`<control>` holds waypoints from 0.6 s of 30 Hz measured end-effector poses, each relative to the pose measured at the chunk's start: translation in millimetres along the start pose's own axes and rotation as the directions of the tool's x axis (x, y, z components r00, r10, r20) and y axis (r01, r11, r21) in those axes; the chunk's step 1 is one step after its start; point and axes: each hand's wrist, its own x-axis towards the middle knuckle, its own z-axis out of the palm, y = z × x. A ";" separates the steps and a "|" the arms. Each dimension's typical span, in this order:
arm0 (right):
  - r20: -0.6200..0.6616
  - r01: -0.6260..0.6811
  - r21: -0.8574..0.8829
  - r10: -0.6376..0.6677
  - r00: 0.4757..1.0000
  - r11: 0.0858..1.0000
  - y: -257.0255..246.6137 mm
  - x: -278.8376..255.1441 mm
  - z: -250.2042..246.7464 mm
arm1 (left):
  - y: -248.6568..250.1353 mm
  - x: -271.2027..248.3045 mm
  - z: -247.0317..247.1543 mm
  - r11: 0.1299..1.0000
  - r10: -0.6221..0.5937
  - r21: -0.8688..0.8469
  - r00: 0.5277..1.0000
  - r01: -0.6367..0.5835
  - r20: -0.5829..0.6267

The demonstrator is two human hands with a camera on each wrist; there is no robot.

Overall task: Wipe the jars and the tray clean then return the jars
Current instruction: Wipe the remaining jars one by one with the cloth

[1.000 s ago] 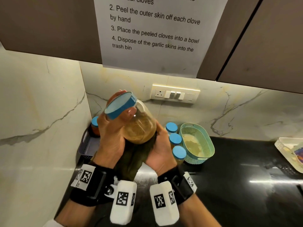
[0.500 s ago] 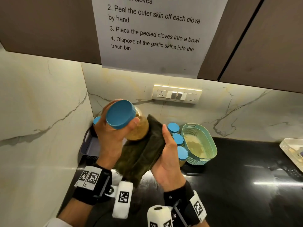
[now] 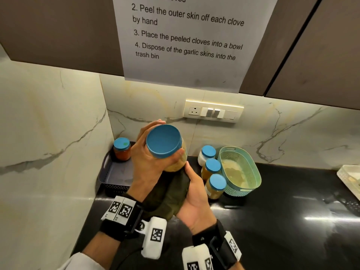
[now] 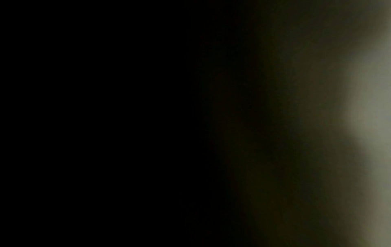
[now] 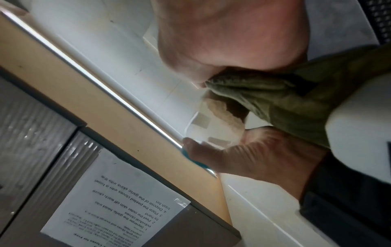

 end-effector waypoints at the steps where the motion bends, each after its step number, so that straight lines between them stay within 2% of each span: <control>1: -0.027 0.012 -0.005 -0.012 1.000 1.000 -1.2 -0.9 -6.8 | -3.1 -1.7 -2.0 1.000 -0.012 0.007 1.000 0.012 -0.008; 5: -0.152 0.129 -0.108 -0.145 0.978 0.986 -21.0 -4.3 -34.7 | -21.3 -20.3 -4.1 0.996 -0.090 0.015 0.996 0.090 -0.019; 10: -0.214 0.248 -0.187 -0.285 0.934 0.951 -55.8 -2.8 -54.0 | -29.6 -52.6 26.3 0.964 -0.226 -0.112 0.963 0.243 0.148; 13: -0.240 0.219 -0.243 -0.277 0.930 0.945 -74.2 -1.3 -73.7 | -36.0 -68.9 53.4 0.921 -0.307 -0.182 0.929 0.345 0.207; 15: -0.326 0.152 -0.266 -0.238 0.915 0.952 -81.6 1.0 -97.1 | -41.9 -79.7 73.9 0.878 -0.371 -0.213 0.891 0.429 0.263; 18: -0.478 0.084 -0.260 -0.203 0.855 0.962 -86.4 -0.6 -137.6 | -57.4 -98.7 106.5 0.862 -0.418 -0.156 0.851 0.482 0.317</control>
